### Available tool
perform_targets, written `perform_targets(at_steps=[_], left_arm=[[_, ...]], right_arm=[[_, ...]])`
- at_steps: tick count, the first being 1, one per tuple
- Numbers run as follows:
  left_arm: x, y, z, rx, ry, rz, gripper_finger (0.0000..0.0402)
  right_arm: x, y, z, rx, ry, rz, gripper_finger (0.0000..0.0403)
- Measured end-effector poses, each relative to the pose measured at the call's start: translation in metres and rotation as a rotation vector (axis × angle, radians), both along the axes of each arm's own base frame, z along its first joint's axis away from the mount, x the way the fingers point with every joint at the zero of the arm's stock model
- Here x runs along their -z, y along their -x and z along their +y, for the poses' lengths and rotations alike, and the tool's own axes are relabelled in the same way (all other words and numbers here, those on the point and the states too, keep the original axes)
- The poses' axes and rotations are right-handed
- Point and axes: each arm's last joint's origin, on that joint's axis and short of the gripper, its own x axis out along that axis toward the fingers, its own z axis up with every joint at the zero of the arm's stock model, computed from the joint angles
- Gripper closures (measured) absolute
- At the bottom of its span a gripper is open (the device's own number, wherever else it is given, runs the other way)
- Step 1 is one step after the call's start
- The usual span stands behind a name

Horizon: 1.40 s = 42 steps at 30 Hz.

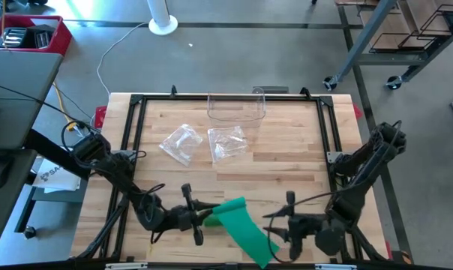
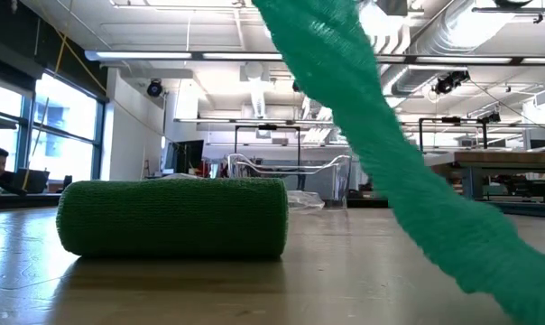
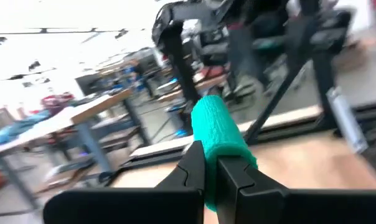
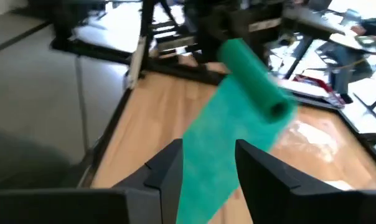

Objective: Roll bandage
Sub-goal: Roll the blue bandage

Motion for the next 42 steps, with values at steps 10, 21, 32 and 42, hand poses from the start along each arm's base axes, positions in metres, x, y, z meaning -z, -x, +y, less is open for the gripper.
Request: perform_targets(at_steps=[10,21,32,42], left_arm=[[0.005,-0.008,0.012,-0.105,-0.039,0.052,0.0401],[0.027,-0.027,0.05,-0.217,-0.006,0.111,0.0401],[0.042,-0.028,0.064,-0.221,0.032,0.132,0.0401],[0.061,-0.033,0.082,-0.277,0.004,0.274,0.0401]], right_arm=[[0.057,-0.01,0.03,-0.213,-0.183,0.327,0.0263],[0.17,-0.03,0.05,-0.325,-0.095,0.717,0.0263],[0.186,-0.045,0.043,-0.303,-0.087,0.733,0.0325],[0.129,-0.018,0.069,-0.283,-0.279,0.732,0.04]])
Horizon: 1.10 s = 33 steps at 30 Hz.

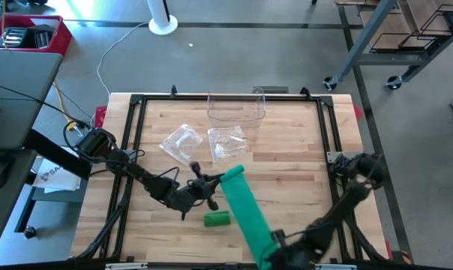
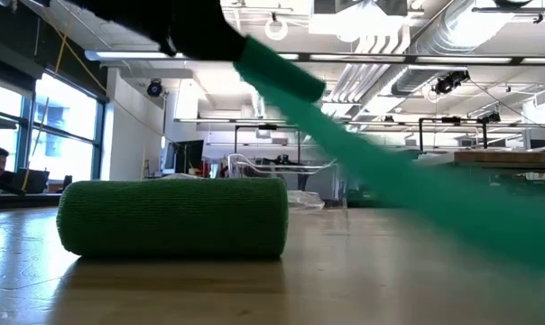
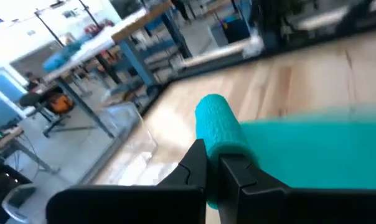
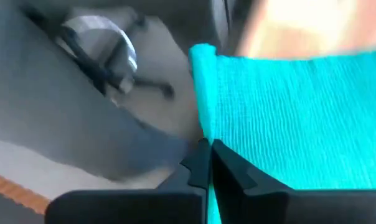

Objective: Roll bandage
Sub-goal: Roll the blue bandage

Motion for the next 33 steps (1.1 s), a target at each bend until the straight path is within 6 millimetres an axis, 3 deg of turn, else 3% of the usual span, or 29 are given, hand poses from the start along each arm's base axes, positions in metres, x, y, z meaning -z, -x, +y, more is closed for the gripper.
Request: perform_targets(at_steps=[3,8,11,16,24,33], left_arm=[[0.006,-0.002,0.005,0.034,0.027,0.045,0.0401],[0.008,-0.003,0.006,0.096,0.069,0.065,0.0401],[0.008,-0.002,0.002,0.126,0.079,0.064,0.0401],[0.008,0.001,-0.007,0.191,0.104,0.066,0.0401],[0.008,0.005,-0.018,0.279,0.15,0.075,0.0401],[0.008,0.011,-0.029,0.316,0.163,0.068,0.0401]], right_arm=[[-0.051,0.012,0.012,0.037,-0.014,-0.094,0.0402],[-0.132,0.038,0.02,0.105,0.139,-0.247,0.0402],[-0.174,0.054,0.014,0.163,0.226,-0.332,0.0402],[-0.226,0.069,-0.008,0.263,0.359,-0.495,0.0402],[-0.292,0.069,-0.051,0.377,0.499,-0.701,0.0403],[-0.318,0.061,-0.103,0.485,0.573,-0.747,0.0403]])
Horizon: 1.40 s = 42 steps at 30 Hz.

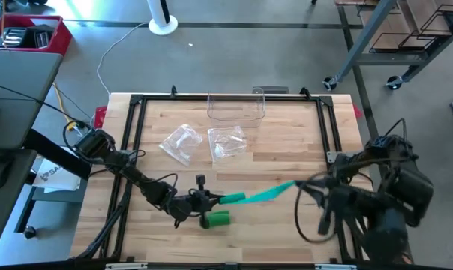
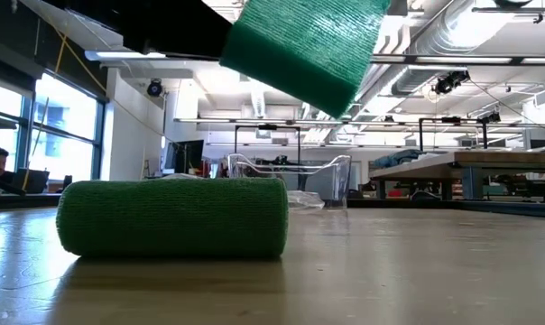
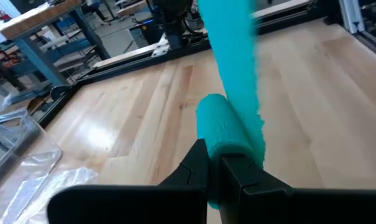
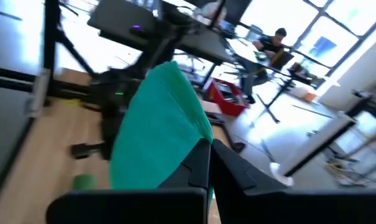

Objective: Roll bandage
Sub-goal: Roll the blue bandage

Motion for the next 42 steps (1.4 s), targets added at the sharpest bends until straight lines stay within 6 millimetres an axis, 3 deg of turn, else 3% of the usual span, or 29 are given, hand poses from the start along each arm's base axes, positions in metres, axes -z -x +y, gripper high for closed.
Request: perform_targets(at_steps=[11,16,23,33,38,42], left_arm=[[-0.001,0.014,-0.025,0.141,0.103,-0.006,0.0401],[-0.013,0.019,-0.04,0.236,0.16,-0.101,0.0401],[-0.034,0.016,-0.055,0.31,0.15,-0.164,0.0401],[-0.057,0.016,-0.071,0.383,0.104,-0.222,0.0401],[-0.08,0.024,-0.092,0.449,0.046,-0.281,0.0401],[-0.101,0.032,-0.108,0.498,-0.01,-0.336,0.0401]], right_arm=[[-0.028,0.0,-0.078,0.183,-0.044,-0.037,0.0403],[-0.037,0.002,-0.113,0.256,-0.097,-0.036,0.0403],[-0.033,-0.017,-0.142,0.328,-0.154,0.042,0.0403],[-0.002,-0.07,-0.171,0.34,-0.189,0.293,0.0403],[0.038,-0.093,-0.193,0.371,-0.242,0.485,0.0403],[0.083,-0.117,-0.202,0.333,-0.285,0.603,0.0403]])
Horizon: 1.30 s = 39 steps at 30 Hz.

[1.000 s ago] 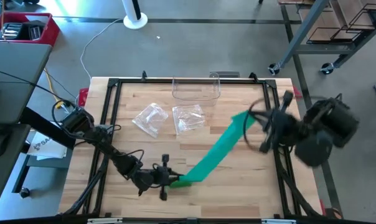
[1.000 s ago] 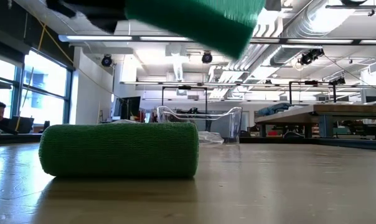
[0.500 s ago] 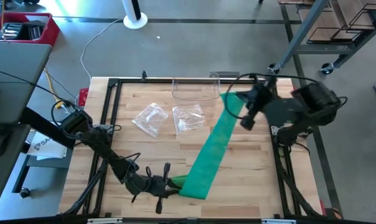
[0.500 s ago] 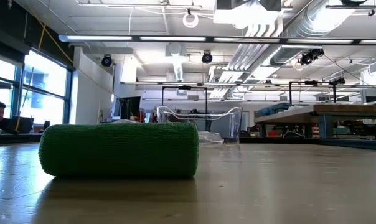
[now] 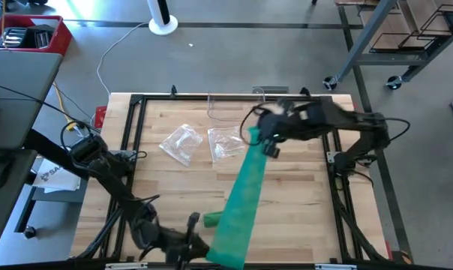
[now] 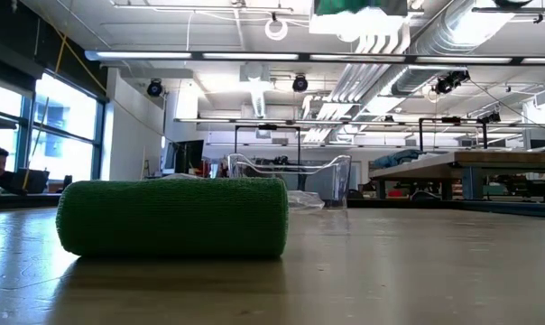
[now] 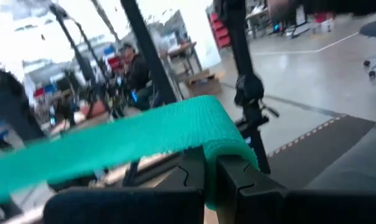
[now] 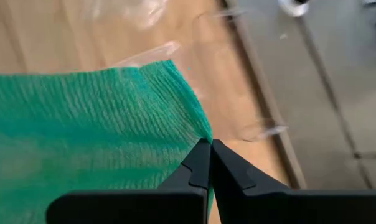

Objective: Roll bandage
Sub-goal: Roll the blue bandage

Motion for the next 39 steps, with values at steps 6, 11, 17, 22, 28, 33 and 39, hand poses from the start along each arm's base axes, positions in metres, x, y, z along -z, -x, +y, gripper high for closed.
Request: perform_targets(at_steps=[6,11,17,22,28,33,39], left_arm=[[-0.02,0.008,-0.012,0.03,-0.03,-0.079,0.0401],[-0.032,0.016,-0.017,0.041,-0.043,-0.187,0.0401],[-0.046,0.021,-0.016,0.018,-0.06,-0.328,0.0401],[-0.053,0.02,-0.006,-0.16,-0.096,-0.366,0.0401],[-0.054,0.01,0.007,-0.351,-0.149,-0.317,0.0401],[-0.047,0.004,0.015,-0.518,-0.214,-0.205,0.0401],[-0.027,0.001,0.028,-0.712,-0.29,-0.071,0.0401]], right_arm=[[0.07,-0.036,0.005,-0.156,-0.168,-0.053,0.0403],[0.125,-0.053,0.022,-0.253,-0.306,-0.204,0.0403],[0.177,-0.052,0.06,-0.329,-0.453,-0.45,0.0403],[0.207,-0.037,0.1,-0.352,-0.551,-0.599,0.0403],[0.227,-0.023,0.153,-0.374,-0.58,-0.609,0.0403],[0.23,-0.012,0.193,-0.421,-0.63,-0.594,0.0403],[0.221,0.013,0.237,-0.494,-0.701,-0.609,0.0403]])
